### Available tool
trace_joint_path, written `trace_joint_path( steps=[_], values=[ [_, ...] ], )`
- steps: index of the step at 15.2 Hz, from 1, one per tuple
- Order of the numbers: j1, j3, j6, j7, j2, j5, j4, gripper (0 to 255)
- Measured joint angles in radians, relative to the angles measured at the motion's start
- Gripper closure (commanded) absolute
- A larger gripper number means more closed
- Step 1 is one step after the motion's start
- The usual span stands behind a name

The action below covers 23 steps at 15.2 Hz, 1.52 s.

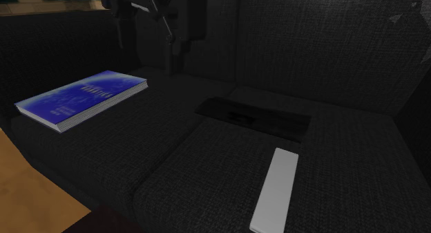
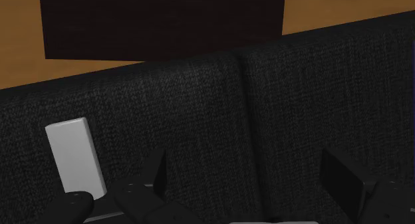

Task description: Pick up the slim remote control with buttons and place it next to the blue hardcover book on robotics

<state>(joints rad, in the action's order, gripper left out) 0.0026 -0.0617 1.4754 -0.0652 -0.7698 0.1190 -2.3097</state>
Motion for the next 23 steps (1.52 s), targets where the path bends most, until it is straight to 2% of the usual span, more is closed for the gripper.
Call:
trace_joint_path(
  steps=[4, 13, 23],
  values=[
    [-0.008, -0.014, 0.064, -0.026, 0.014, -0.02, -0.043, 0],
    [-0.046, -0.084, 0.378, -0.133, 0.142, -0.096, -0.194, 0],
    [-0.069, -0.178, 0.734, -0.257, 0.452, -0.127, -0.19, 0]
  ],
)
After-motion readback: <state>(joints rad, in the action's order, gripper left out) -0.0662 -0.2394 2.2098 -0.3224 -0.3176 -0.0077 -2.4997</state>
